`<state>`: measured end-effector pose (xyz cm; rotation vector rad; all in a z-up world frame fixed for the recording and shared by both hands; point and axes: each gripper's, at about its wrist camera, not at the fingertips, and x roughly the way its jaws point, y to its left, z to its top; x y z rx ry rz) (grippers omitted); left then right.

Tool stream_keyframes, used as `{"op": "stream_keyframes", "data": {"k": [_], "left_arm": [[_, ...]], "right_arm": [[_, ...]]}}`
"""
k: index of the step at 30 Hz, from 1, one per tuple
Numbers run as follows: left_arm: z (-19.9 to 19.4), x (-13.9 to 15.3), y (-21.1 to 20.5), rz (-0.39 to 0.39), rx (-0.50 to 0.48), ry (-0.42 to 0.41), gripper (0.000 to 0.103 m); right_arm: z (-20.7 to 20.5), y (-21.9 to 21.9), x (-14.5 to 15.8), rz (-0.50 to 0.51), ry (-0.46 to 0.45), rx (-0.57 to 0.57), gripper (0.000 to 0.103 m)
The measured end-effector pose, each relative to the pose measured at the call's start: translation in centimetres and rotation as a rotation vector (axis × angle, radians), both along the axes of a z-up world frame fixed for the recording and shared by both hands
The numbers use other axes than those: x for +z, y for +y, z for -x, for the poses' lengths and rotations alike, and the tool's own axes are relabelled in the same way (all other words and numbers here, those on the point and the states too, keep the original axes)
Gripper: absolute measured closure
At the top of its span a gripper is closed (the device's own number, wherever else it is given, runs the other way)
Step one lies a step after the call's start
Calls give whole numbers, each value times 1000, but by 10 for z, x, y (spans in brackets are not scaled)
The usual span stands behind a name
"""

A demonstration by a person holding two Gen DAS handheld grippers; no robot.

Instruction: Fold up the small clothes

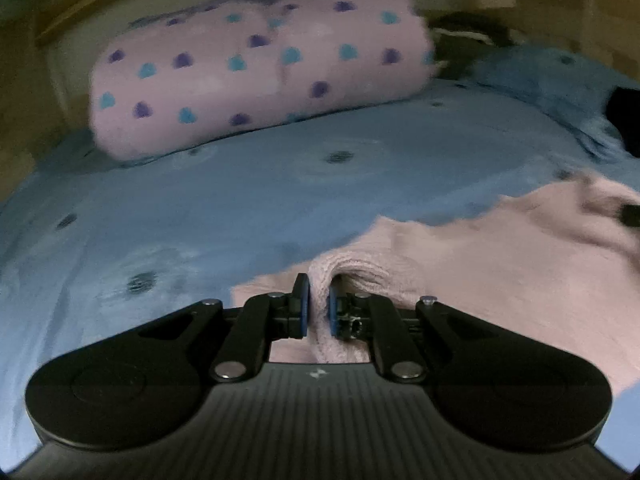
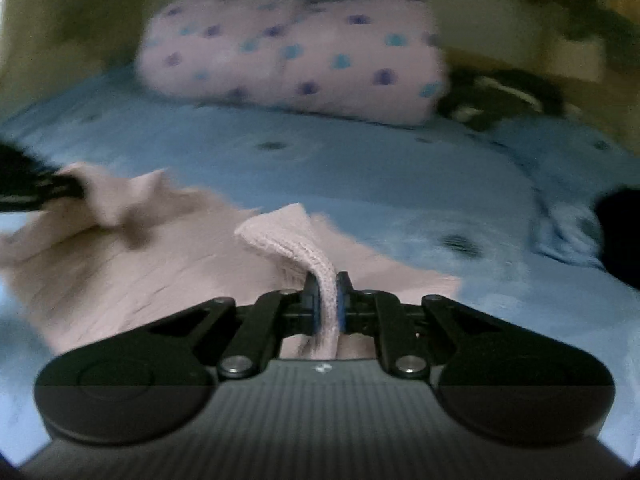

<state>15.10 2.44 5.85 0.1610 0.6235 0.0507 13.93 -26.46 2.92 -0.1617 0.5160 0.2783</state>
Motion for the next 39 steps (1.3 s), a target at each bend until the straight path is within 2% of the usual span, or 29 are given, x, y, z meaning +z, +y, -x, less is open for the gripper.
{"op": "stream_keyframes", "data": {"k": [3,7,11,19,22,24,27,32,34,35,36,39], "left_arm": [[-19,-8,20,-5,55,24,90],[-33,-18,37,6,92,63,90],[-34,-22,49,73,123,76,89],[-23,-7,56,73,143,39,82],[-18,-5,57,89,131,41,74],[-18,-7,56,93,130,49,62],[-20,-10,52,83,123,45,51],[-29,-15,44,60,92,54,48],[-34,-19,42,57,76,55,48],[-37,-22,41,57,70,62,48],[-40,-24,40,59,59,71,48],[-47,-34,35,54,17,82,47]], "right_arm": [[-18,-33,-9,-34,8,-167,91],[-28,-52,-21,-49,53,-251,89],[-32,-66,-25,-99,100,-280,89],[-27,-67,-16,-95,99,-339,88],[-27,-71,-12,-103,105,-370,88],[-27,-73,-10,-110,102,-392,87],[-25,-77,-6,-124,97,-411,87],[-25,-81,-3,-151,94,-405,86],[-31,-81,-5,-175,107,-388,78],[-35,-82,-6,-188,116,-369,64],[-40,-82,-7,-195,124,-349,55],[-52,-79,-11,-199,140,-317,54]]}}
